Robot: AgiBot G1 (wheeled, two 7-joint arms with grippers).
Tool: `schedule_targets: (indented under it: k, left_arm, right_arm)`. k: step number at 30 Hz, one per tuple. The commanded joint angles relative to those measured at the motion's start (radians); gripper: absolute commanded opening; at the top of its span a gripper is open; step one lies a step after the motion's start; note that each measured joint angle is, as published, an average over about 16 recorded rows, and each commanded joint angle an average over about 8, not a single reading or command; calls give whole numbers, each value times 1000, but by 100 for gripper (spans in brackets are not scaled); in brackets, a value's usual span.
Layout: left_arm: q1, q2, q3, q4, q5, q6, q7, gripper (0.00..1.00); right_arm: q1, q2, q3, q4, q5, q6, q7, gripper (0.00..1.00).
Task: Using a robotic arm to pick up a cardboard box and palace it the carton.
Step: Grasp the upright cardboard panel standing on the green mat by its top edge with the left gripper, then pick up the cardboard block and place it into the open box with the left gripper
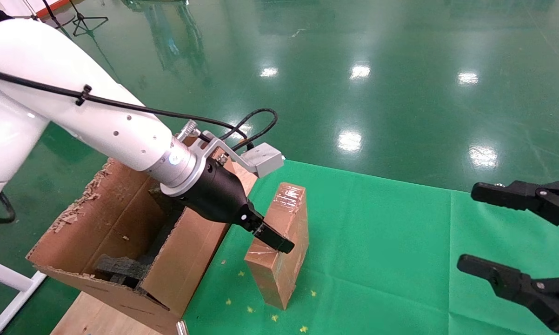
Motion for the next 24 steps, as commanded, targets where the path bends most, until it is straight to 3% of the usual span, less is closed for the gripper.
schedule_targets:
  k: [1,15,24]
  left_arm:
    - [0,0,-1,0,0,0,0,0]
    - [-6,-5,-7,-4,-5,-9,4,0]
    - [-116,-87,-121,37,-57,-99,19,0]
  right_arm:
    - [0,0,0,0,0,0,0,100]
    - [0,0,0,0,0,0,0,100]
    - [0,0,0,0,0,0,0,100]
